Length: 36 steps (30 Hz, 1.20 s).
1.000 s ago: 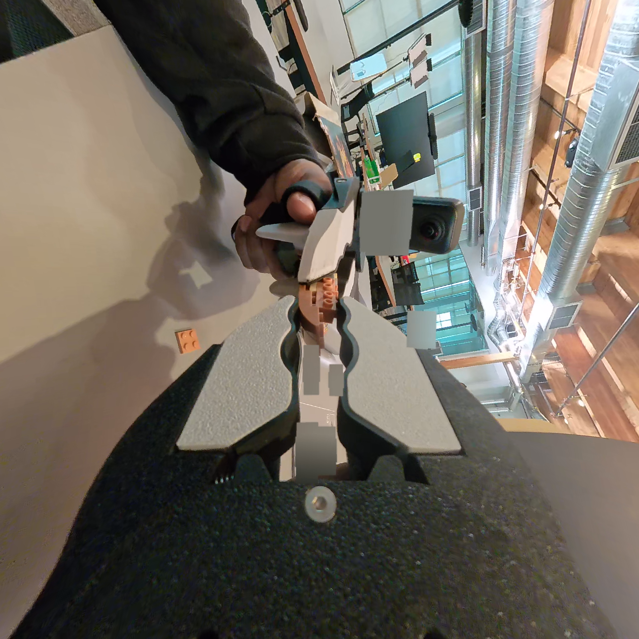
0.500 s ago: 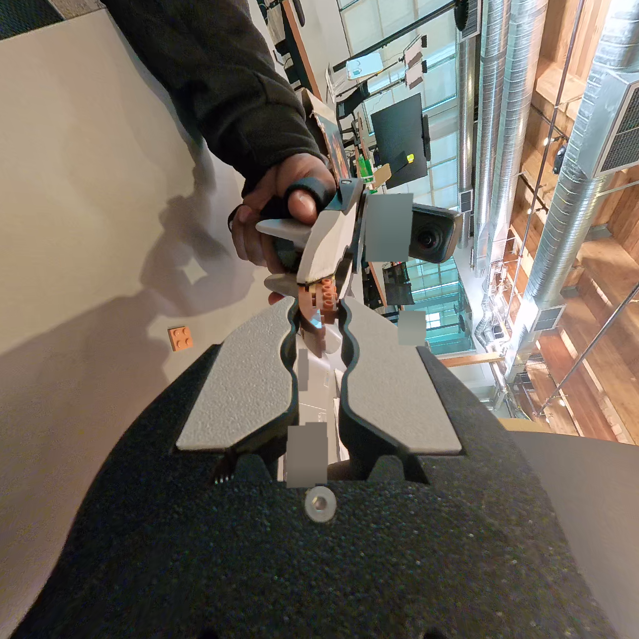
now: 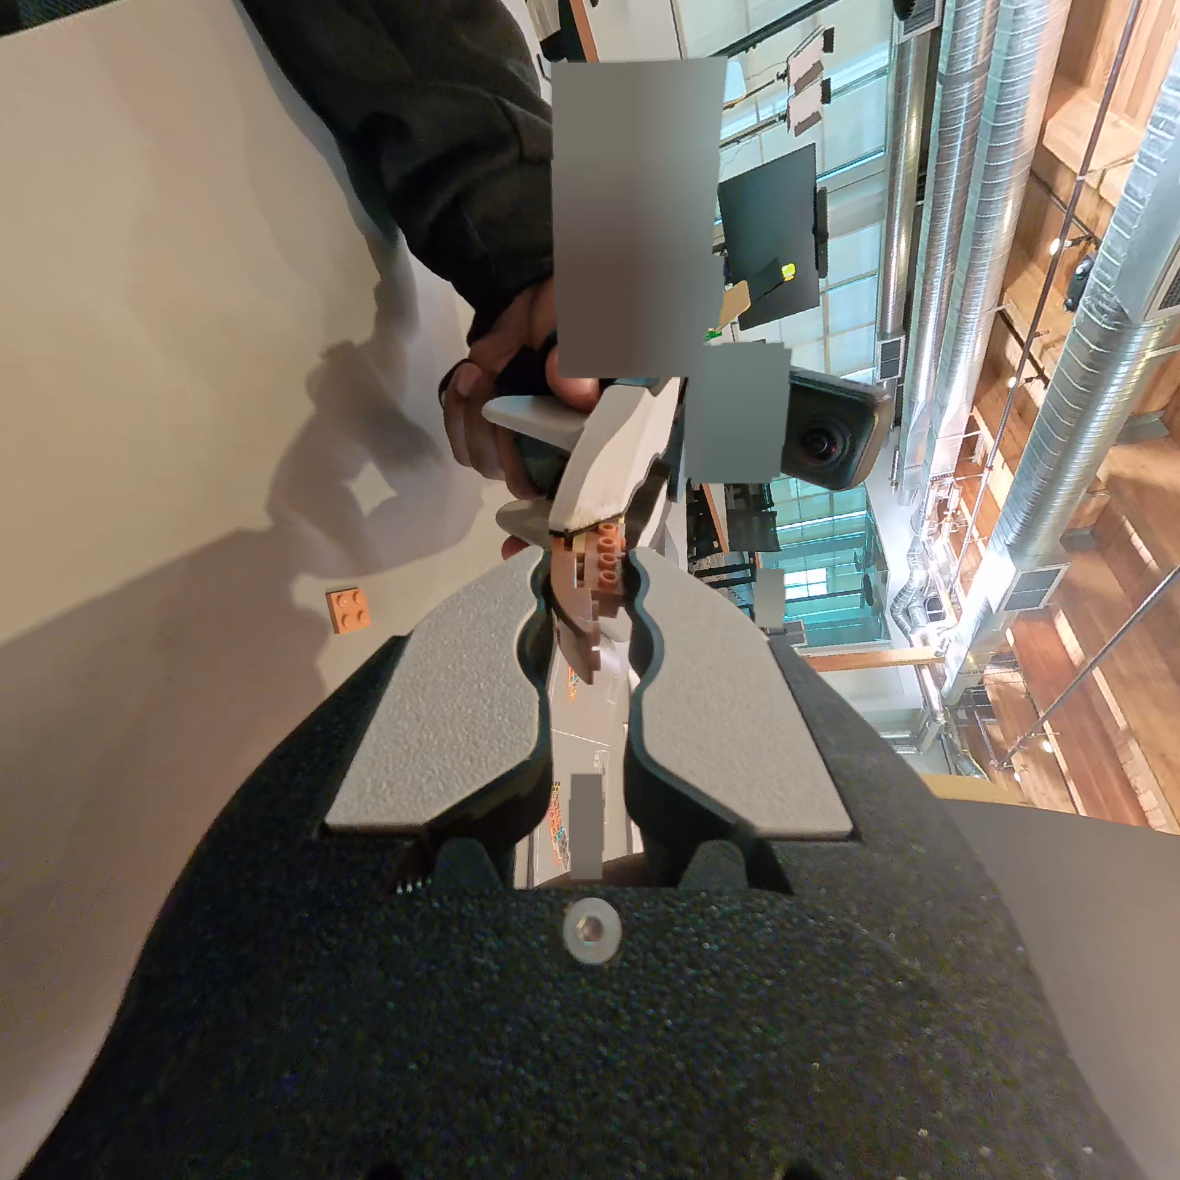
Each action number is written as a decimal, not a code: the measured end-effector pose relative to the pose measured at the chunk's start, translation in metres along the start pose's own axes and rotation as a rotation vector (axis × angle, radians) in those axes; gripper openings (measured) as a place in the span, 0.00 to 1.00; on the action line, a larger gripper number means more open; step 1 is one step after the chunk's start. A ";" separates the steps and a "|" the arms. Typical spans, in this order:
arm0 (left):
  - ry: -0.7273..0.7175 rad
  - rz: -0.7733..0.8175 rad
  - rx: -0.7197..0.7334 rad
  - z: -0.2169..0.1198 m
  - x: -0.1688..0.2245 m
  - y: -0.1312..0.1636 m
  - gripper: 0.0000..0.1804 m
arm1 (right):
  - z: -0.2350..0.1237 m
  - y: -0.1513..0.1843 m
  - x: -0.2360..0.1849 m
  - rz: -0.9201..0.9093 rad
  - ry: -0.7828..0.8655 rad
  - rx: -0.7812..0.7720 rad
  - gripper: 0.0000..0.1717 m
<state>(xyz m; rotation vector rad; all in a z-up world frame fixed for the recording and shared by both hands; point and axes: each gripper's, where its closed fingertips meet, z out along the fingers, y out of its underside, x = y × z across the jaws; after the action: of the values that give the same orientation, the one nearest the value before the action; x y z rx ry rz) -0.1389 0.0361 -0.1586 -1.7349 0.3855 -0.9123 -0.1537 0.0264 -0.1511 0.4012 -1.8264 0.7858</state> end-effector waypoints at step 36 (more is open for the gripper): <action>-0.350 0.727 -0.099 -0.009 -0.008 -0.008 0.10 | -0.011 -0.002 0.010 0.390 -0.081 0.127 0.12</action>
<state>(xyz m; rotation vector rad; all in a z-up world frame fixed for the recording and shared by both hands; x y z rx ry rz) -0.1523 0.0378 -0.1533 -1.6170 0.7656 -0.0669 -0.1487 0.0331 -0.1388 0.1575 -1.9652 1.1709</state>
